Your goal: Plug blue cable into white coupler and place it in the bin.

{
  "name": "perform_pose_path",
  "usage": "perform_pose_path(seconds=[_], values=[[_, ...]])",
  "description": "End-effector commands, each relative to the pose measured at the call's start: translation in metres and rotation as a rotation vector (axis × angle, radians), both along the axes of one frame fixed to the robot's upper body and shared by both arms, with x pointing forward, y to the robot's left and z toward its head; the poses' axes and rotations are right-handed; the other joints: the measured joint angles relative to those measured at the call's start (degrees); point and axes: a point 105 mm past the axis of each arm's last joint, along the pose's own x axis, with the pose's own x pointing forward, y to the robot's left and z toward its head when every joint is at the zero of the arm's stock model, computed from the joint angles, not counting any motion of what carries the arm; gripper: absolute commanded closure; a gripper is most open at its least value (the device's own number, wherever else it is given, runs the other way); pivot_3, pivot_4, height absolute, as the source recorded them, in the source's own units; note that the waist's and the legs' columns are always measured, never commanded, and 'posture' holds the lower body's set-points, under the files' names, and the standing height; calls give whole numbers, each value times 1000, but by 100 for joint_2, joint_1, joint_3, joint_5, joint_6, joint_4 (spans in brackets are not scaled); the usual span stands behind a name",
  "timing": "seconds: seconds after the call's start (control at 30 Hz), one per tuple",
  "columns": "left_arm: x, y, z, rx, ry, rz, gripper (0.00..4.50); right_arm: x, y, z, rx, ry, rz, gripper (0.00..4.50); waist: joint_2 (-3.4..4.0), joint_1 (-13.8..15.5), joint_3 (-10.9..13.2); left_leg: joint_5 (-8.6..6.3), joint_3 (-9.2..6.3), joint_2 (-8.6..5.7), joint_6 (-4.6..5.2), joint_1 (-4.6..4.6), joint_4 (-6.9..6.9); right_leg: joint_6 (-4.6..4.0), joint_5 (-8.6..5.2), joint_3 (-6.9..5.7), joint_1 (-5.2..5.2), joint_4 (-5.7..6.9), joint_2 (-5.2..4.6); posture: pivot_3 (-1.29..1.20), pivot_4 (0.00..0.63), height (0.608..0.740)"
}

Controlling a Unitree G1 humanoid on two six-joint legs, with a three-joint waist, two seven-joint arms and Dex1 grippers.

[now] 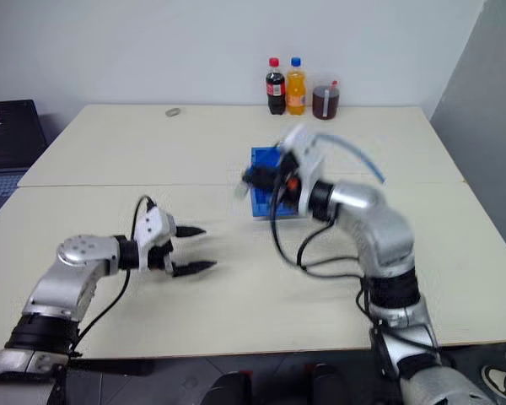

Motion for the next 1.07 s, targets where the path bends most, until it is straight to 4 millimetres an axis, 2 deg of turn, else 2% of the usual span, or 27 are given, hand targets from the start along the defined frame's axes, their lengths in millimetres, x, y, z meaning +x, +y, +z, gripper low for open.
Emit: perform_pose_path(seconds=[0.03,0.1,0.17,0.3,0.47,0.57,0.63,0.77,0.93,1.07], values=[[11,-8,25,-55,-72,17,0,36,-10,3,35,47,-112,4392,0,-9,0,0,3,0,0,-1,0,-8,5,2,1,-3,0,0,150,740],[14,-14,33,-73,-85,8,0,56,-9,-1,22,77,-148,4392,-1,-18,1,0,10,0,0,-4,-1,-10,6,7,-1,-7,0,0,150,740],[15,-18,36,-69,-91,-2,0,73,-5,-11,-37,120,-159,3680,-3,-39,7,0,21,-1,0,-15,-1,-11,7,15,-16,-5,-2,0,150,740],[15,-21,36,-57,-93,-12,0,88,-13,-29,-216,122,-163,2808,-3,-52,12,0,39,0,0,-34,-10,-14,8,30,-55,3,-2,0,150,740],[12,-19,39,-61,-91,-5,0,80,-28,-29,-367,95,-64,1531,-1,-24,14,0,49,-3,-1,-102,0,-15,9,20,-94,-3,-16,0,150,740],[11,-14,38,-51,-89,6,0,66,-41,-34,-490,86,33,782,-1,-21,15,1,57,-12,-1,-112,3,-15,9,23,-100,-5,-28,0,150,740],[12,-10,38,-50,-83,26,0,55,-52,-40,-559,93,90,110,0,-19,17,1,57,-13,-1,-112,3,-15,9,21,-100,-5,-29,0,150,740],[15,1,40,-52,-101,89,0,39,-67,-47,-610,82,130,43,-1,-13,17,0,51,-11,-1,-110,8,-14,8,17,-97,-2,-25,0,150,740],[16,24,43,-64,-121,233,0,25,-95,-44,-446,77,5,43,-2,-25,18,1,49,-9,-1,-109,18,-14,8,19,-97,13,-24,0,150,740],[12,30,46,-85,-132,241,0,12,-114,-50,-375,115,-70,43,-5,11,20,1,44,-10,-1,-109,22,-14,8,15,-96,18,-25,0,150,740]])
